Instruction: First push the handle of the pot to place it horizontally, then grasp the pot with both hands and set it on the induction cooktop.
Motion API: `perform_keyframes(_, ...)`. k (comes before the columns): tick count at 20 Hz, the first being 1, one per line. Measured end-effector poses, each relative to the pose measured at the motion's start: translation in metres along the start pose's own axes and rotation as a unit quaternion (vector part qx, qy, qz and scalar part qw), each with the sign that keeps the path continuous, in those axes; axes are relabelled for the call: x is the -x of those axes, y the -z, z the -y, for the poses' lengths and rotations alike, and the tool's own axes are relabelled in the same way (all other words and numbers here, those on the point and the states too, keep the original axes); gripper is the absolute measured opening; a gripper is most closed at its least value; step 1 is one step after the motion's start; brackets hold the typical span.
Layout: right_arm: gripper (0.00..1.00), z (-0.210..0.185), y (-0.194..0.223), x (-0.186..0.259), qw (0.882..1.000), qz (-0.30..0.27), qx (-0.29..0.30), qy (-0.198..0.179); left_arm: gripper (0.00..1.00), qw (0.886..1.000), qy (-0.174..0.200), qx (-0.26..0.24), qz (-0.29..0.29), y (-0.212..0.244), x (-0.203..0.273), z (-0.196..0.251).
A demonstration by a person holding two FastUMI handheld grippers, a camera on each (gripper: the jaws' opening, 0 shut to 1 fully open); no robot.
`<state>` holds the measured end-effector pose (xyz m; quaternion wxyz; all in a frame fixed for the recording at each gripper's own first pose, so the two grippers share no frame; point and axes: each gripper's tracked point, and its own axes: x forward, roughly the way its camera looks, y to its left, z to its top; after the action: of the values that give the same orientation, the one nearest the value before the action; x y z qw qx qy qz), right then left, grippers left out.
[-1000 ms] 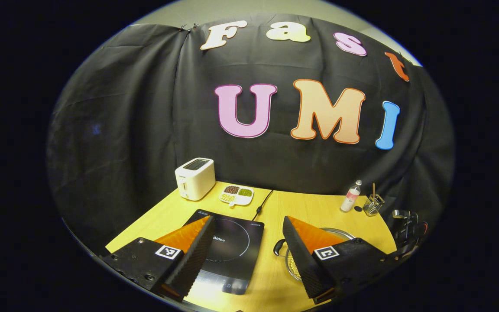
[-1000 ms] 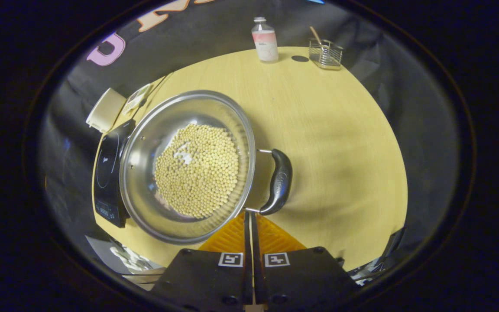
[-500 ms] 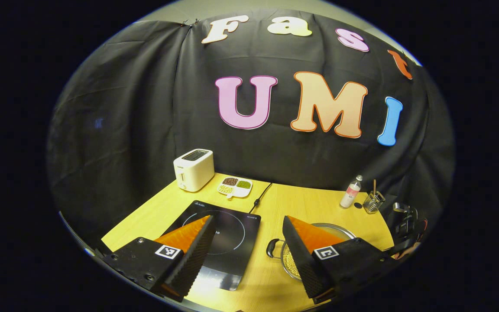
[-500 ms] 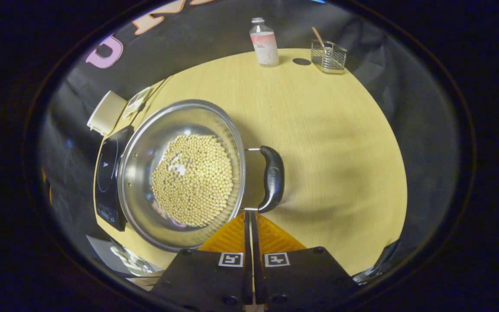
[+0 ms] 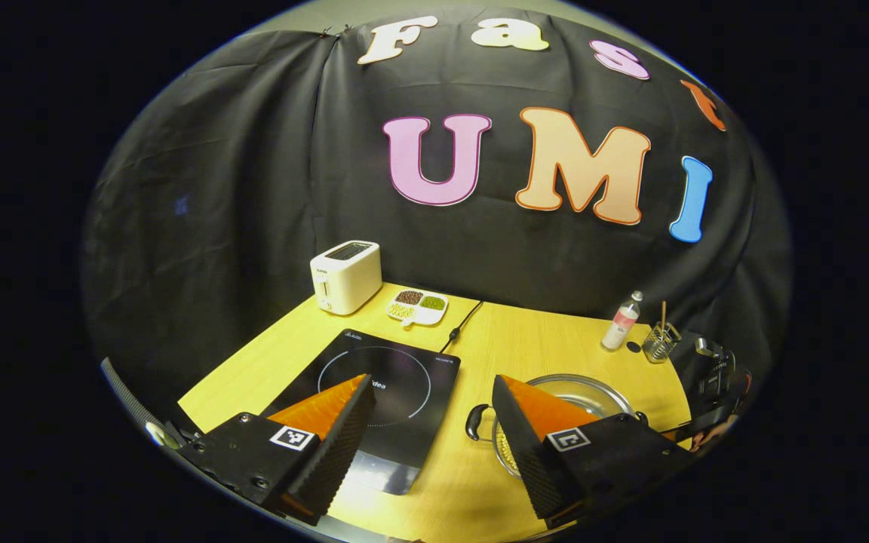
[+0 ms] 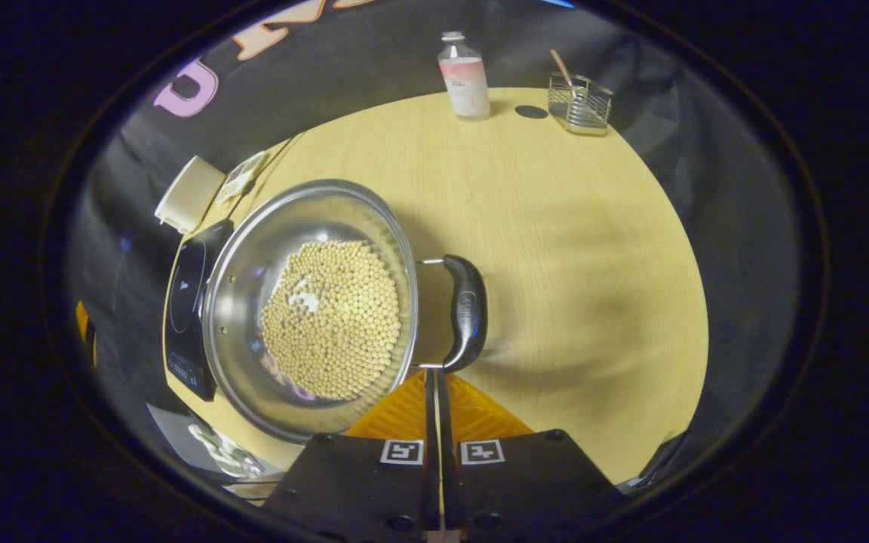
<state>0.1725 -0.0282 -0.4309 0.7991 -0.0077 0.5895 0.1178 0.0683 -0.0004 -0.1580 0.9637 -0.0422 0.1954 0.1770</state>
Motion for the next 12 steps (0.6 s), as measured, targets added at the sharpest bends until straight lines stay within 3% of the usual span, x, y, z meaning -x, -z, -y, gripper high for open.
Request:
perform_keyframes(3,0.04,0.0,0.003,0.0,1.0,-0.005,0.012,-0.009,0.96,1.0,-0.003,0.001,-0.001,0.003,-0.003,0.004)
perform_keyframes(4,0.0,0.0,0.004,0.0,1.0,-0.009,0.019,-0.013,0.96,1.0,-0.003,-0.001,-0.002,0.003,-0.004,0.005)
perform_keyframes(5,0.05,0.0,0.007,0.002,0.999,-0.013,0.027,-0.018,0.96,1.0,-0.002,-0.003,-0.001,0.003,-0.005,0.007)
perform_keyframes(6,0.0,-0.001,0.007,0.003,0.999,-0.018,0.034,-0.025,0.96,1.0,-0.002,-0.004,-0.001,0.004,-0.007,0.008)
perform_keyframes(10,0.27,0.009,0.021,0.004,0.996,-0.037,0.077,-0.033,0.96,1.0,0.004,0.002,-0.018,0.018,-0.021,0.012)
perform_keyframes(11,0.51,0.012,0.025,0.003,0.995,-0.044,0.081,-0.032,0.96,1.0,0.007,0.003,-0.027,0.024,-0.027,0.012)
perform_keyframes(12,0.58,0.018,0.025,0.003,0.995,-0.048,0.079,-0.027,1.0,0.999,0.009,0.001,-0.037,0.03,-0.034,0.012)
